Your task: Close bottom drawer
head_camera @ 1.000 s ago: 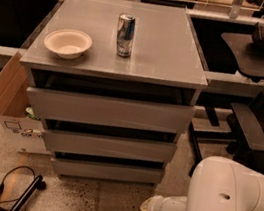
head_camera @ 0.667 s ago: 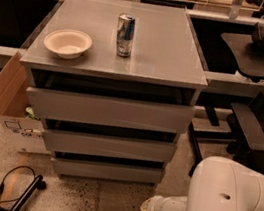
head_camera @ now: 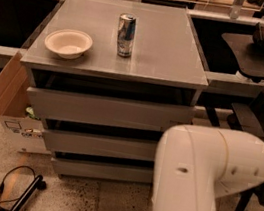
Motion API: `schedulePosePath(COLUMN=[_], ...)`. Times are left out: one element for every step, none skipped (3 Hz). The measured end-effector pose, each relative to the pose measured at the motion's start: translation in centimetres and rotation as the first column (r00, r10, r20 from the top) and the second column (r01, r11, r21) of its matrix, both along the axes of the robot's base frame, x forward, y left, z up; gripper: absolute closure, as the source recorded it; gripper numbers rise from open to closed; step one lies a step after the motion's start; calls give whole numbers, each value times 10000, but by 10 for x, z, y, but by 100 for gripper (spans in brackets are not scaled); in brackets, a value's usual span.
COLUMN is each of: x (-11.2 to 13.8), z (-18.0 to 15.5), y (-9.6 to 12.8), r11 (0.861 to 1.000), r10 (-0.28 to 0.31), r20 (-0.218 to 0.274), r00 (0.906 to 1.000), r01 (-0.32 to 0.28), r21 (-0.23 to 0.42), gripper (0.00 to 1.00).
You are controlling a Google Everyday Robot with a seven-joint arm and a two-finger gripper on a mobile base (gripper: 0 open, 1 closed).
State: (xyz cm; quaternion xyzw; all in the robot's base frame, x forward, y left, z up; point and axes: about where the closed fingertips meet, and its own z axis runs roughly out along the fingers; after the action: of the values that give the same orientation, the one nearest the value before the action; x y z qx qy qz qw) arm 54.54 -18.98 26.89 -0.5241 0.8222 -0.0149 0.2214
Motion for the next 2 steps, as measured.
schedulePosePath(x=[47,59], z=[98,191], y=[-13,-24], r11=[9944,9823], r10=[-52,-1462], r20=[1867,3585], r00=[9824,9220], r01=[248,1783], r21=[-1028,-579], gripper=[100,100])
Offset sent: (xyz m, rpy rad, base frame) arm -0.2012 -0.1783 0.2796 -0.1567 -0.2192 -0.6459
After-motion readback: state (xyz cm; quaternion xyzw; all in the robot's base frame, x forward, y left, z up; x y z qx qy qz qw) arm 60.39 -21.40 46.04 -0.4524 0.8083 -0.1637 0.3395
